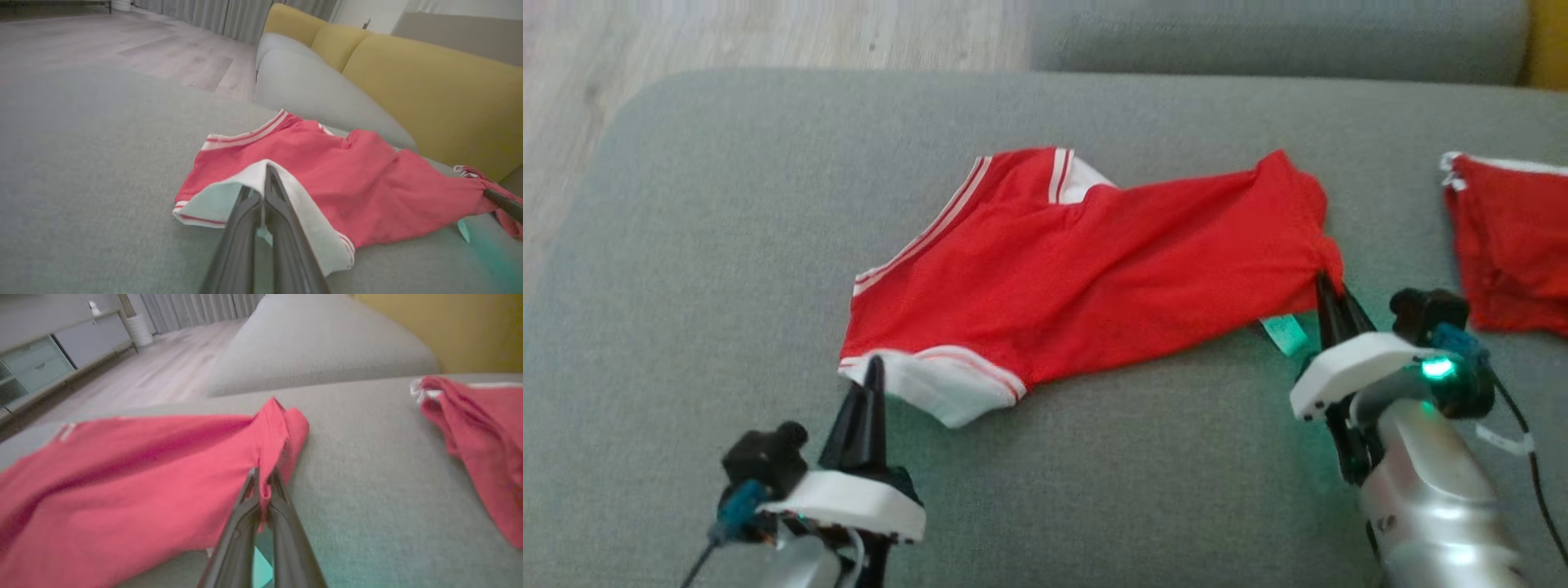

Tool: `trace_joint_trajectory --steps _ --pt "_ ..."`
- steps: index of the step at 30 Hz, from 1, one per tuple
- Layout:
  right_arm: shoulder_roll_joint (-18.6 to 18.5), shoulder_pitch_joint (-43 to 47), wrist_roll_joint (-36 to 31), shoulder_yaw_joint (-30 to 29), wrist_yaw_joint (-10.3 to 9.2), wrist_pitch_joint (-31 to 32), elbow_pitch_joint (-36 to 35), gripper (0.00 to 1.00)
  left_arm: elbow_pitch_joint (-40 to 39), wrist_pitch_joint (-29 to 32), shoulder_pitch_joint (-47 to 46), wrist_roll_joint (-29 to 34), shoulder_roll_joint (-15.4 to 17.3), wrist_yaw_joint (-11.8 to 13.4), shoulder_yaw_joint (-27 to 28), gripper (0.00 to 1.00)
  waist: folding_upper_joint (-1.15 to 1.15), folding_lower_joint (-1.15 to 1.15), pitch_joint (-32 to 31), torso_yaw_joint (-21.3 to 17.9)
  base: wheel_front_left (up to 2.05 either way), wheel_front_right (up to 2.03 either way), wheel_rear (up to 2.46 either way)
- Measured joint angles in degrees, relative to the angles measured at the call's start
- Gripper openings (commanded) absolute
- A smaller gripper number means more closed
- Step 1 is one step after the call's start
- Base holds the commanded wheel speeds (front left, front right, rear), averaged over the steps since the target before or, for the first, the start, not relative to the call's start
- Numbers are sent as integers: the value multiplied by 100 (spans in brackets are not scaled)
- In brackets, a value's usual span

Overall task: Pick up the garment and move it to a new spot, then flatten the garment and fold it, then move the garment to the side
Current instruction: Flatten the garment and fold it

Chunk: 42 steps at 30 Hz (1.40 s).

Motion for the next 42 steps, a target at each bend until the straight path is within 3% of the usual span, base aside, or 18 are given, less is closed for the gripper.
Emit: trace_joint_trajectory --steps 8,13,14,21,28,34,38,42 --pt "4 319 420 336 0 -43 -1586 0 -1448 170 -92 -27 525 111 433 0 0 -1 -654 -275 0 0 0" --pt "7 786 491 234 0 323 -3094 0 -2462 428 -380 -24 900 290 715 0 0 -1 -949 -531 0 0 0" --pt "7 786 491 234 0 323 -3094 0 -2462 428 -380 -24 900 290 715 0 0 -1 -949 -531 0 0 0" --pt "9 1301 400 -265 0 1232 -5668 0 -3820 1122 -981 69 1503 423 1004 0 0 -1 -1205 -853 0 0 0" --pt "11 1467 187 -573 0 2168 -7303 0 -4486 1896 -1837 143 1948 450 1101 0 0 -1 -1151 -1000 0 0 0" --pt "14 1455 167 -526 0 2618 -7281 0 -4010 2240 -2435 71 1953 252 946 0 0 0 -860 -999 0 0 0" --pt "5 1002 167 -322 0 2786 -6483 0 -3271 2336 -2819 -3 1795 90 800 0 0 0 -556 -970 0 0 0" --pt "-176 -223 77 -176 0 2697 -5417 0 -2388 2329 -3592 -8 1629 -112 780 0 0 2 -114 -945 0 0 0"
